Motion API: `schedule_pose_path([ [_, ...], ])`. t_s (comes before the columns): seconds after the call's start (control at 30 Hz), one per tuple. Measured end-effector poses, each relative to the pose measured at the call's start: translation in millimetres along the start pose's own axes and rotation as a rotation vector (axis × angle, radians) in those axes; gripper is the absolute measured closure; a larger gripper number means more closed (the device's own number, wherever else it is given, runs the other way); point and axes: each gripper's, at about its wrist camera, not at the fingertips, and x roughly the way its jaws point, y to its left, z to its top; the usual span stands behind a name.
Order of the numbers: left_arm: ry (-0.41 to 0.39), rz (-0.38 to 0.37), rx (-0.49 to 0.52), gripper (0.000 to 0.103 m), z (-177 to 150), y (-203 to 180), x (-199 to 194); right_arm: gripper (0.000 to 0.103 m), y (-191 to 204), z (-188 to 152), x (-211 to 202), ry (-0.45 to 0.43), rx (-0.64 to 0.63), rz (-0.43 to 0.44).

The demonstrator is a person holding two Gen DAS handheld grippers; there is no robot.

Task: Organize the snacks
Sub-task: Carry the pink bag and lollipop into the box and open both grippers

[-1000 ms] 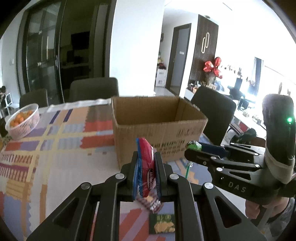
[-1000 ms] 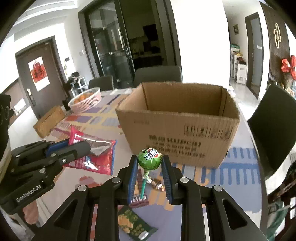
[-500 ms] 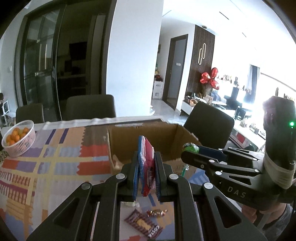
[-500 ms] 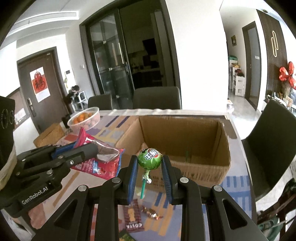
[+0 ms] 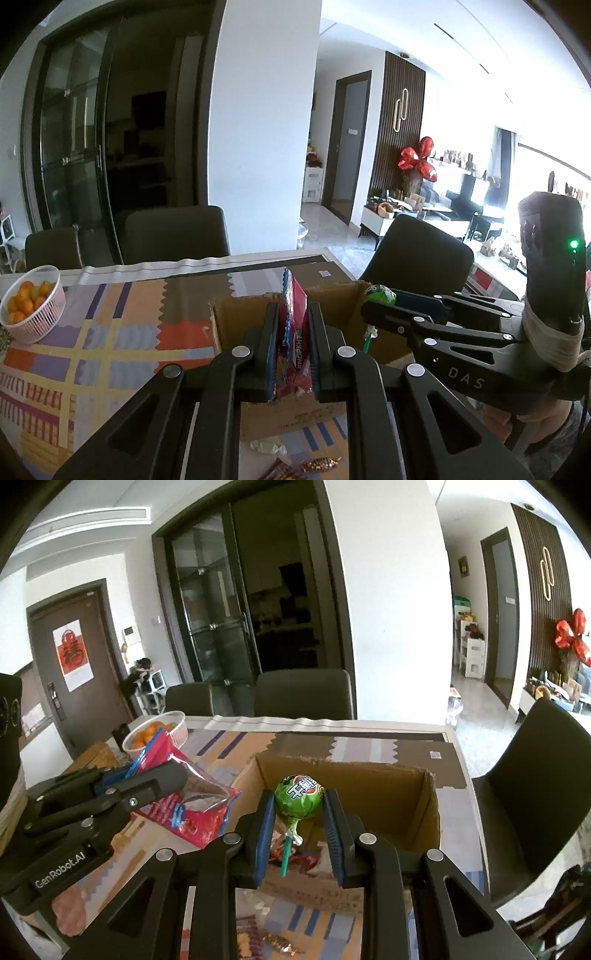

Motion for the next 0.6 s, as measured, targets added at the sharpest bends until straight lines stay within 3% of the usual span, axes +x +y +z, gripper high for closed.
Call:
schedule_pose_path([
  [0.33,0.086,-0.005,-0.009,0.087,6.1,2.1,43.6,0.076,-20.2,4.4,29.5,0.053,0.001,-0.067],
  [0.47,0.114,0.029,-0.007,0.086,5.7,3.3,59.8,0.075,-28.1,3.5,37.4,0.07,0.013,-0.091],
  [0.53,0.113,0.052,-0.007,0.07,5.1,3.5,60.8,0.065,-30.5,3.0,40.2,0.076,0.016,-0.105],
  [0.57,0.11,0.06,-0.008,0.06,4.5,2.8,59.0,0.054,-30.9,3.1,41.5,0.085,0.016,-0.115],
  [0.6,0.106,0.068,-0.007,0.057,4.0,2.5,57.2,0.052,-31.5,2.3,41.1,0.084,0.017,-0.126],
])
